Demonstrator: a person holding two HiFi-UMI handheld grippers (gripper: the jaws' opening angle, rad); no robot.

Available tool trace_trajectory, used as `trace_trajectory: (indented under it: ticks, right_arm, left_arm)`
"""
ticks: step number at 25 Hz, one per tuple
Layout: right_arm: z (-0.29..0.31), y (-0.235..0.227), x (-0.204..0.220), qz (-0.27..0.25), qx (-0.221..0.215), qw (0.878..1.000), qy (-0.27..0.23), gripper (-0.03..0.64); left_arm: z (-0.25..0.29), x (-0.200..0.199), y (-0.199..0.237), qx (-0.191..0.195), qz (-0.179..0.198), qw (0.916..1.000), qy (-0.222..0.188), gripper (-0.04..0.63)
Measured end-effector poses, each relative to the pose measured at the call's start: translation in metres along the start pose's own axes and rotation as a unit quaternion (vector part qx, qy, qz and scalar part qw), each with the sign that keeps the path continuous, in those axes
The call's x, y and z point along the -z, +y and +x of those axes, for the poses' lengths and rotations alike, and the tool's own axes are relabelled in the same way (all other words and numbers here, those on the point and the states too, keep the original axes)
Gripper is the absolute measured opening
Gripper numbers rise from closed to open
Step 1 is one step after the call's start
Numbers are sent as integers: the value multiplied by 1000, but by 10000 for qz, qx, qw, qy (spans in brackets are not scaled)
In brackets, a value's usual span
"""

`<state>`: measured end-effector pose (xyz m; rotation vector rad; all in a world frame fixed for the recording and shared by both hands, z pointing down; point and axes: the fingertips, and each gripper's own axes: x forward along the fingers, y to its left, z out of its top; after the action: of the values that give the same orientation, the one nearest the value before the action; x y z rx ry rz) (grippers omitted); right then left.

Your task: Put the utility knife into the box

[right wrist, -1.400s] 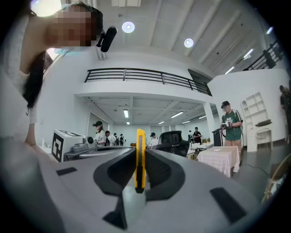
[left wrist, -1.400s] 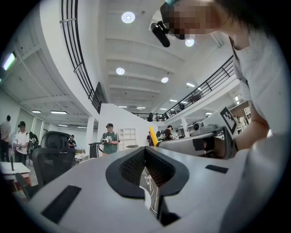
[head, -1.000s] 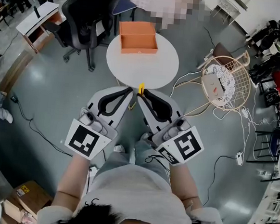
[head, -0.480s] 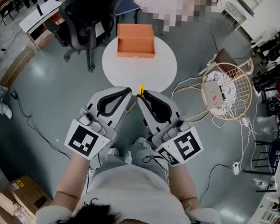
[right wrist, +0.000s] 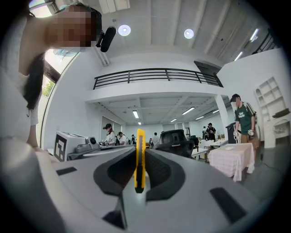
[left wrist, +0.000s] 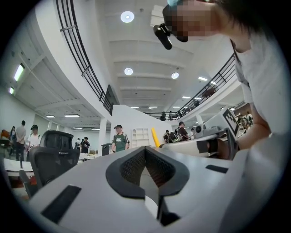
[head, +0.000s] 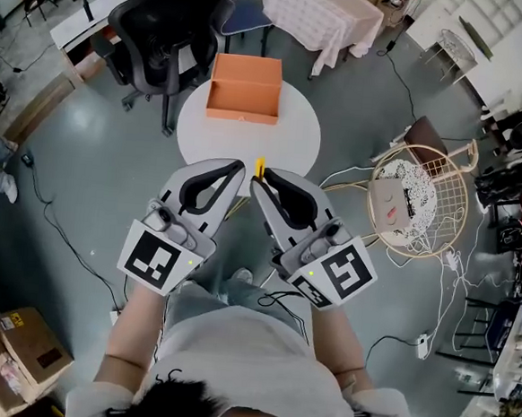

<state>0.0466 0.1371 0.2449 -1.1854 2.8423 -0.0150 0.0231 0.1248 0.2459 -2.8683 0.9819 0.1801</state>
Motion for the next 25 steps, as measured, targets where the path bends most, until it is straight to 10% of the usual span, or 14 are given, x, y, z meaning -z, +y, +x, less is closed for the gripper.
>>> trace_trajectory:
  ticks: [25]
  right_arm:
    - [54, -82, 6, 215, 13, 9998, -41, 67]
  left_arm:
    - [72, 19, 60, 22, 51, 9998, 164, 9]
